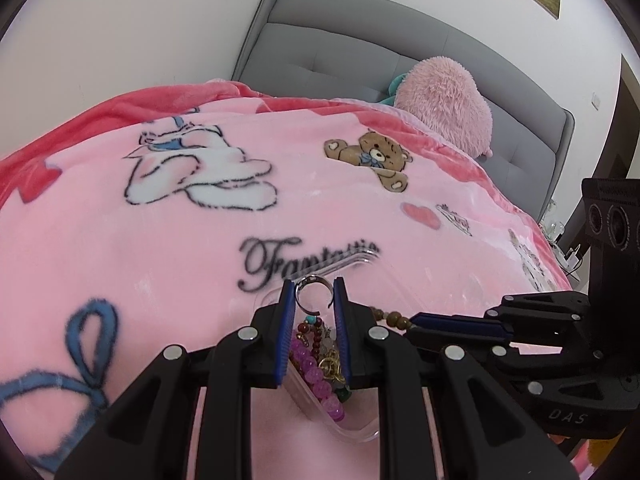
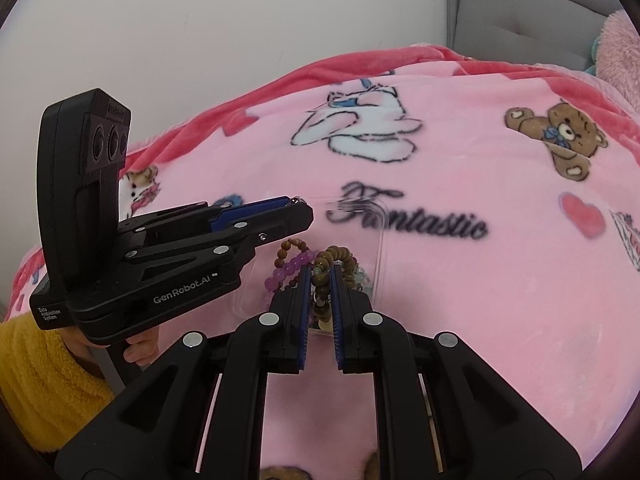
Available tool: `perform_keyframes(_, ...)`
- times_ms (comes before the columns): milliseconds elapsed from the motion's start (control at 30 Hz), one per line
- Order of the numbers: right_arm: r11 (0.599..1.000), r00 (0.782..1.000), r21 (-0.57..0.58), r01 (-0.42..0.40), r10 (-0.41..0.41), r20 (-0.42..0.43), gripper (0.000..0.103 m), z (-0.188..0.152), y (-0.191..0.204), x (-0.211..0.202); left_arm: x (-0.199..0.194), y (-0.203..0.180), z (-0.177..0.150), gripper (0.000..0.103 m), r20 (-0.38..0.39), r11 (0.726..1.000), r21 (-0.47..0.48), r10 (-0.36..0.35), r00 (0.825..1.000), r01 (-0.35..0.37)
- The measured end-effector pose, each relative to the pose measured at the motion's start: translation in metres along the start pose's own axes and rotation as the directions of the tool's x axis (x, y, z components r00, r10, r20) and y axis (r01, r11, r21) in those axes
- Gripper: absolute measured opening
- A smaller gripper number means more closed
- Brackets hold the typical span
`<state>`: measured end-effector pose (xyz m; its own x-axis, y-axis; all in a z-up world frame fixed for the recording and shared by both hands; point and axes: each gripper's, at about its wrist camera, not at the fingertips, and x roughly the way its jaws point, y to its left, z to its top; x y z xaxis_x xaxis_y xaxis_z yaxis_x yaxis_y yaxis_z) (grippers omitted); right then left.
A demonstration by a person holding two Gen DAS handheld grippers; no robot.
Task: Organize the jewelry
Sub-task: 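Carry the ring and brown bracelet over the clear box and open both tools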
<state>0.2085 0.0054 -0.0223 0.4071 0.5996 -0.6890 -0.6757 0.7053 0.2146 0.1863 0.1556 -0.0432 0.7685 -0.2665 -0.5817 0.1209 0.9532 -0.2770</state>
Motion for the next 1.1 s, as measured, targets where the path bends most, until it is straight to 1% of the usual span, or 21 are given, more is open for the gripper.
perform_keyframes(67, 1.0, 1.0, 0.004, 0.002, -0.002, -0.004, 0.01, 0.0, -0.001, 0.001, 0.0, 0.0, -0.002, 0.019, -0.005, 1.0, 0.01, 0.008, 1.0, -0.008)
perform_keyframes(333, 1.0, 1.0, 0.023, 0.011, -0.01, -0.014, 0.01, -0.002, -0.005, 0.004, -0.001, -0.004, -0.004, 0.019, -0.026, 1.0, 0.027, -0.01, 1.0, 0.011)
perform_keyframes(633, 1.0, 0.999, 0.016, 0.023, -0.022, -0.036, 0.01, -0.001, -0.003, 0.008, 0.007, -0.012, -0.007, 0.019, -0.084, 0.998, 0.053, -0.016, 0.996, 0.021)
perform_keyframes(767, 1.0, 0.999, 0.011, 0.014, -0.014, -0.036, 0.01, -0.002, -0.002, 0.008, 0.009, -0.01, -0.009, 0.019, -0.091, 0.998, 0.056, -0.008, 0.996, 0.013)
perform_keyframes(867, 1.0, 0.999, 0.01, 0.013, -0.013, -0.036, 0.01, -0.002, -0.001, 0.007, 0.009, -0.008, -0.009, 0.019, -0.095, 0.999, 0.042, -0.019, 0.995, 0.023)
perform_keyframes(1033, 1.0, 0.999, 0.013, 0.019, -0.018, -0.031, 0.01, -0.002, -0.002, 0.007, 0.008, -0.007, -0.009, 0.019, -0.096, 0.998, 0.048, -0.023, 0.995, 0.028)
perform_keyframes(1100, 0.999, 1.0, 0.028, 0.018, -0.017, -0.025, 0.01, -0.003, -0.004, 0.005, 0.008, -0.006, -0.009, 0.019, -0.096, 0.999, 0.04, -0.026, 0.995, 0.03)
